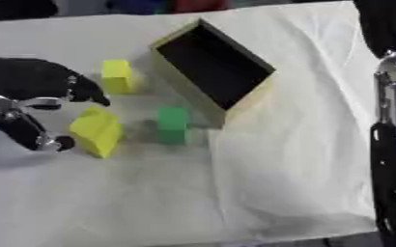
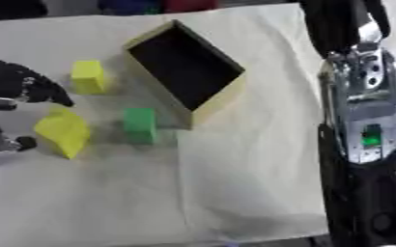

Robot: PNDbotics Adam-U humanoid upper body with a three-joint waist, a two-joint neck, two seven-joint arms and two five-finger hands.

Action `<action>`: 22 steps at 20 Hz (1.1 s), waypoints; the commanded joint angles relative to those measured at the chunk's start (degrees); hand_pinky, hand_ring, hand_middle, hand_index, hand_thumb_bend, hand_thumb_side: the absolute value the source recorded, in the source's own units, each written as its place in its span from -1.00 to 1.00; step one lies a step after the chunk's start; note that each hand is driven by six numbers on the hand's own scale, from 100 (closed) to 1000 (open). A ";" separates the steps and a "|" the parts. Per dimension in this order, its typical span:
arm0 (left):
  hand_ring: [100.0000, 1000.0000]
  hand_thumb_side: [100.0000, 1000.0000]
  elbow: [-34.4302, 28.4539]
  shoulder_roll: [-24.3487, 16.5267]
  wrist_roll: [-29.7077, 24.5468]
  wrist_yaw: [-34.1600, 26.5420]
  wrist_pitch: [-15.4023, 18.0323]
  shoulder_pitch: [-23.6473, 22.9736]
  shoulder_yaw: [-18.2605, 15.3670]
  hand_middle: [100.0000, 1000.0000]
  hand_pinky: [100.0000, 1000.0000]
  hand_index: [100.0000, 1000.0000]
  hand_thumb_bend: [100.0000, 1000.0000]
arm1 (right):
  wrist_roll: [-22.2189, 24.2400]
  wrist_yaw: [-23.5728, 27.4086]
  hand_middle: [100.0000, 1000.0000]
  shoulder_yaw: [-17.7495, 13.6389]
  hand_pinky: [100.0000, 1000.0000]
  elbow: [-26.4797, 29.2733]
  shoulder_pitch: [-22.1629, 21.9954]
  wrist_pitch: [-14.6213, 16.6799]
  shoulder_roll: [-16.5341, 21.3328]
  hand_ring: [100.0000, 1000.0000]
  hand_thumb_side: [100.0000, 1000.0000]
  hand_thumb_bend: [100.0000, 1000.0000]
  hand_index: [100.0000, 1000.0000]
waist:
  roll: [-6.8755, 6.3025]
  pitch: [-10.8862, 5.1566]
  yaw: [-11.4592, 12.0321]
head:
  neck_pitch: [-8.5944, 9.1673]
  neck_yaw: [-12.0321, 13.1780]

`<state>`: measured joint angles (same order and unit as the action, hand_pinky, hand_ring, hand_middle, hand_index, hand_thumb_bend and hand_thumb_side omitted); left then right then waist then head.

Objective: Pick up objects on the table and place them in the box.

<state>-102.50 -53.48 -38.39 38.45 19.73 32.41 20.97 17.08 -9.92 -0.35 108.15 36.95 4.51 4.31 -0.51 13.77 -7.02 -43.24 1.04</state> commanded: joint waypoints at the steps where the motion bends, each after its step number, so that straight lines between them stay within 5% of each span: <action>1: 0.78 -0.49 0.72 -0.96 -1.31 -0.34 0.46 1.23 -0.24 0.71 0.67 0.94 -0.49 | 0.19 0.52 0.11 -0.18 0.53 1.10 0.83 0.08 0.33 0.49 1.00 -1.00 0.39 | 0.02 -0.80 -0.10 | 0.44 0.07; 22: 0.74 -0.33 10.19 3.65 -6.33 1.48 6.58 5.93 4.14 0.63 0.62 0.84 -0.50 | 0.75 1.07 0.10 -0.20 0.54 1.24 0.63 -0.27 0.13 0.49 1.00 -1.00 0.39 | -0.10 -0.11 -0.96 | 0.65 0.60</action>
<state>-92.59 -49.30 -41.09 39.18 22.31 37.55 25.03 17.72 -9.40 -0.34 108.15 36.81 4.18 4.27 -0.58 14.40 -7.87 -43.20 1.40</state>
